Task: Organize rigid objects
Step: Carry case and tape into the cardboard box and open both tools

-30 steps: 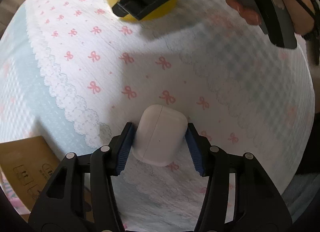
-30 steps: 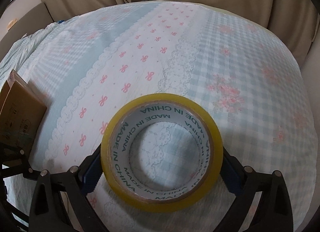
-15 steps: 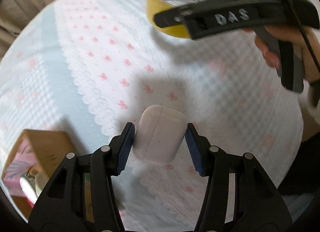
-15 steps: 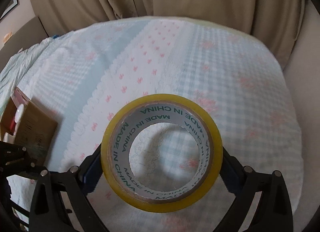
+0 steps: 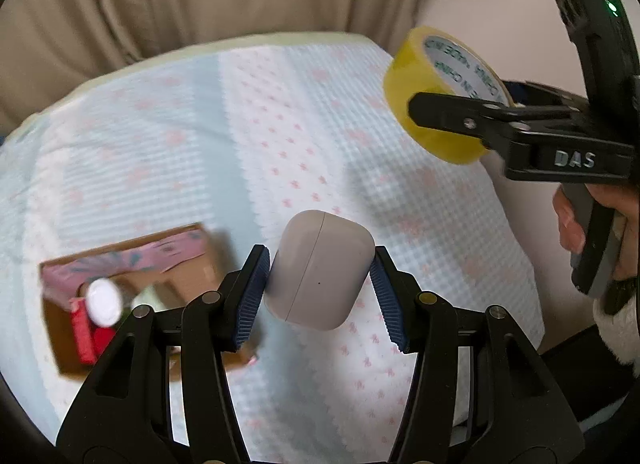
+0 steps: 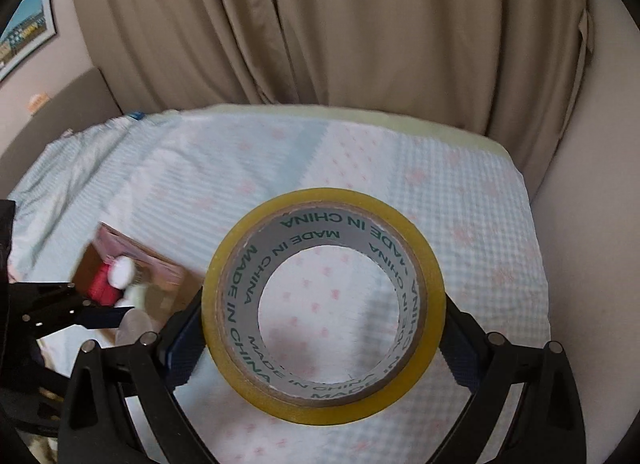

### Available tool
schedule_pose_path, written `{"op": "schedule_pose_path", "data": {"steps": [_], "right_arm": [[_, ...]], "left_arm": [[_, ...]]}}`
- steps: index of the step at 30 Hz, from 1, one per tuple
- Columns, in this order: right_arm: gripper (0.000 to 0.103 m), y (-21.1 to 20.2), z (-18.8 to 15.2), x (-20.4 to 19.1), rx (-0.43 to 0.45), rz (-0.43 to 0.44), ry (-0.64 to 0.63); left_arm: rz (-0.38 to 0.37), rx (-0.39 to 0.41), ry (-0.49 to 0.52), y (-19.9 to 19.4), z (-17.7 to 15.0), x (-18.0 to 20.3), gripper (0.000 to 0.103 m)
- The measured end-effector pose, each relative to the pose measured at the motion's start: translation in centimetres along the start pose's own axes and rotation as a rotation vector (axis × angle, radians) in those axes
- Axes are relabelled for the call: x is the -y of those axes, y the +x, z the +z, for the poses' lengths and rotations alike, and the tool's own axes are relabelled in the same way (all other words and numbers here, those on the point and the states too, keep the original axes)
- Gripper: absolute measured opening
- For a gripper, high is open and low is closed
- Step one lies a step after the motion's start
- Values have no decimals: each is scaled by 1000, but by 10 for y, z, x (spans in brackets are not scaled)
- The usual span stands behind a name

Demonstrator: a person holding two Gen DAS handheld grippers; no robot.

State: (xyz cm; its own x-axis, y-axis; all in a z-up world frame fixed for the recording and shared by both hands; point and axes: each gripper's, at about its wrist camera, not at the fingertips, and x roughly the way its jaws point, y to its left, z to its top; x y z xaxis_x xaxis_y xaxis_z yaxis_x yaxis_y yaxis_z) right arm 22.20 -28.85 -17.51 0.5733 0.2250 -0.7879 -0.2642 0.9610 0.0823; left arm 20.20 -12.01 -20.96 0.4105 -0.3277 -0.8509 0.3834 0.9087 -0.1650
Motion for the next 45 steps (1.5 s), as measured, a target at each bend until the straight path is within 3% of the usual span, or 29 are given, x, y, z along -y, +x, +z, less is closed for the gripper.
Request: {"op": "schedule_pose_path", "data": {"steps": [9, 18, 23, 30, 37, 45], "right_arm": [[98, -31, 17, -88, -1, 90, 16], [98, -3, 29, -189, -66, 103, 110], [98, 36, 30, -231, -131, 92, 225], [98, 102, 22, -251, -263, 76, 350], [98, 176, 1, -236, -467, 69, 408], [98, 227, -14, -226, -574, 74, 454]], "left_arm": [[60, 64, -106, -71, -34, -79, 49], [30, 24, -104, -79, -58, -193, 49], [8, -42, -64, -57, -70, -255, 49], [6, -132, -31, -14, -84, -305, 49], [-15, -205, -47, 40, -88, -326, 49], [-47, -297, -61, 95, -91, -332, 49]]}}
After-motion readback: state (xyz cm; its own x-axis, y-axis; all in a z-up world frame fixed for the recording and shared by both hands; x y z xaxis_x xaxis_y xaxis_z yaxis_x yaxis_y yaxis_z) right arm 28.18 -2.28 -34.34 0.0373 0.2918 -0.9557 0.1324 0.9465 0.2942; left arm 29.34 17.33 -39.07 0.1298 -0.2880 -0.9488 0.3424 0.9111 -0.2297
